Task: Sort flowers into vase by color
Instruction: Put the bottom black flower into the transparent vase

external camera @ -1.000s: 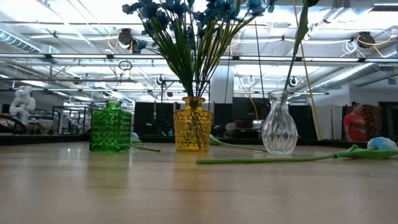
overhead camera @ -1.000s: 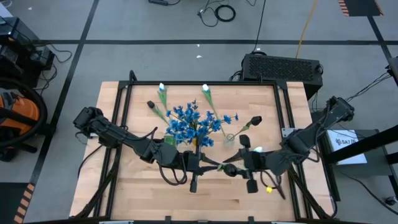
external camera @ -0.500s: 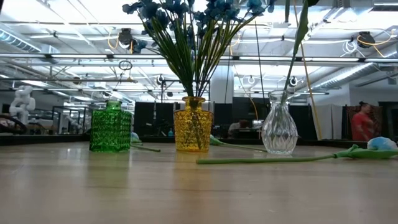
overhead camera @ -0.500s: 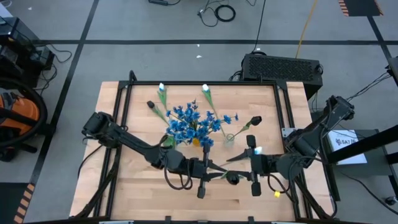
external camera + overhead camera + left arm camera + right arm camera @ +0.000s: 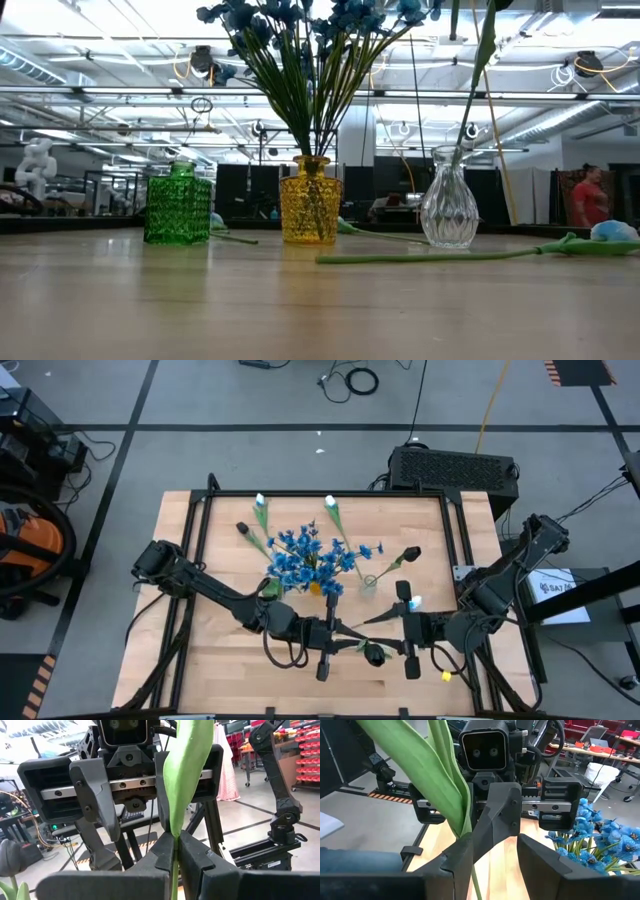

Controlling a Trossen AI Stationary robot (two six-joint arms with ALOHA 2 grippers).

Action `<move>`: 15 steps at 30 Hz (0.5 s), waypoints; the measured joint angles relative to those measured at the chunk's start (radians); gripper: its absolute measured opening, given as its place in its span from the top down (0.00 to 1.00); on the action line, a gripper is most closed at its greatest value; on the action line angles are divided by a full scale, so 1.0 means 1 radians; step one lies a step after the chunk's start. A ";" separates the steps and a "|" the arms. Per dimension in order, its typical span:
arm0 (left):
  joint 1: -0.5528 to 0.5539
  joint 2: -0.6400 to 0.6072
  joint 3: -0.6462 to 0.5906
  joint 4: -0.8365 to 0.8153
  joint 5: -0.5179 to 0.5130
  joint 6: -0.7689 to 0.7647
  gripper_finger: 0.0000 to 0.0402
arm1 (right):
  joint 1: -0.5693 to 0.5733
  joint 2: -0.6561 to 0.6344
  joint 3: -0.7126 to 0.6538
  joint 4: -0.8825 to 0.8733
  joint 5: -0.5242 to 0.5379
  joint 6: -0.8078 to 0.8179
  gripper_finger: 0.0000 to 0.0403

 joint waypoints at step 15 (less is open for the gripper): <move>-0.027 -0.003 0.001 -0.025 -0.004 0.064 0.95 | 0.015 0.001 -0.001 -0.006 -0.036 0.000 0.64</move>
